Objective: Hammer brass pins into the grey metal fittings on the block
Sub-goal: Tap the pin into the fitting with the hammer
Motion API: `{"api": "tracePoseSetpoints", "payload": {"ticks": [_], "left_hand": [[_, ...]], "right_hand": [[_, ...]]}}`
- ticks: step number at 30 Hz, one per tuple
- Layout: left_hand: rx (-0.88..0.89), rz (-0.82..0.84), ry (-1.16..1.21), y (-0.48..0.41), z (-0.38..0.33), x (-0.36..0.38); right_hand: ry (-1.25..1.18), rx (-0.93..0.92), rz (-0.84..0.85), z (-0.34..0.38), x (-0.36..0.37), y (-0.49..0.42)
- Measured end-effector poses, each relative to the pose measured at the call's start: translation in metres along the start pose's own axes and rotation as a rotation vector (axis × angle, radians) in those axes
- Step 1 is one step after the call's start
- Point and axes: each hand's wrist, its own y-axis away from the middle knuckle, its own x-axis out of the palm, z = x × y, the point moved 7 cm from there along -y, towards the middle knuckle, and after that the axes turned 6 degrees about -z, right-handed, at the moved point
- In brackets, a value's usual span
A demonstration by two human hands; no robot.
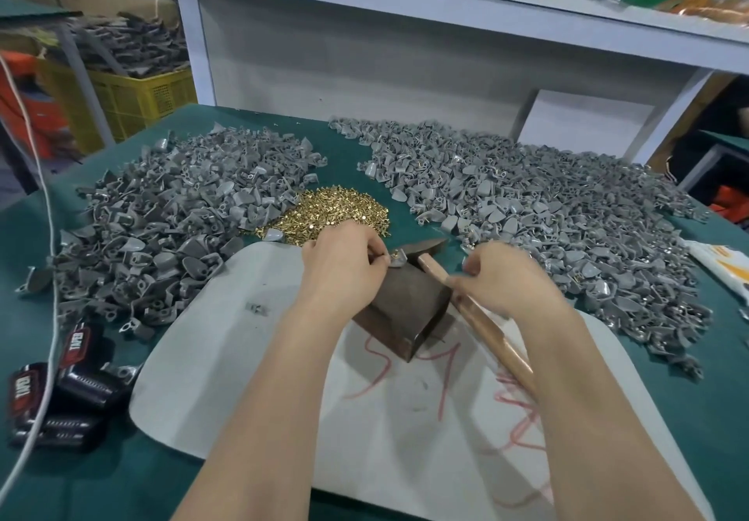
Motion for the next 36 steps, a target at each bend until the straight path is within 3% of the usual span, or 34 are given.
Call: {"api": "tracePoseSetpoints", "payload": {"ticks": [3, 10, 13, 16, 19, 21, 23, 28, 30, 32, 34, 36], "left_hand": [[0.001, -0.003, -0.009, 0.000, 0.000, 0.001], [-0.041, -0.054, -0.057, -0.002, 0.009, -0.003], [-0.055, -0.051, -0.050, -0.002, 0.009, -0.003], [-0.075, -0.060, -0.043, 0.000, 0.010, -0.004], [-0.084, -0.079, 0.018, 0.001, 0.009, -0.006], [-0.096, -0.071, 0.030, 0.001, 0.008, -0.007], [-0.103, -0.056, 0.016, 0.001, 0.007, -0.007], [-0.085, -0.075, 0.038, 0.000, 0.007, -0.006], [-0.097, -0.067, 0.035, 0.001, 0.008, -0.006], [-0.096, -0.059, 0.032, 0.001, 0.007, -0.006], [-0.091, -0.068, 0.039, 0.001, 0.007, -0.006], [-0.090, -0.075, 0.050, 0.001, 0.006, -0.007]], "right_hand": [[0.126, -0.023, 0.114, 0.001, 0.018, 0.006], [-0.263, 0.036, -0.057, -0.011, -0.009, 0.007], [-0.400, -0.056, -0.064, -0.001, -0.020, 0.015], [-0.287, -0.234, -0.280, 0.014, -0.040, 0.029], [-0.376, -0.324, -0.525, 0.026, -0.061, 0.056], [-0.283, -0.400, -0.464, 0.037, -0.049, 0.066], [-0.187, -0.365, -0.332, 0.037, -0.033, 0.065], [-0.426, -0.399, -0.627, 0.029, -0.062, 0.071], [-0.378, -0.472, -0.496, 0.037, -0.049, 0.073], [-0.261, -0.433, -0.353, 0.037, -0.032, 0.070], [-0.242, -0.377, -0.394, 0.034, -0.037, 0.063], [-0.395, -0.391, -0.540, 0.029, -0.051, 0.064]]}}
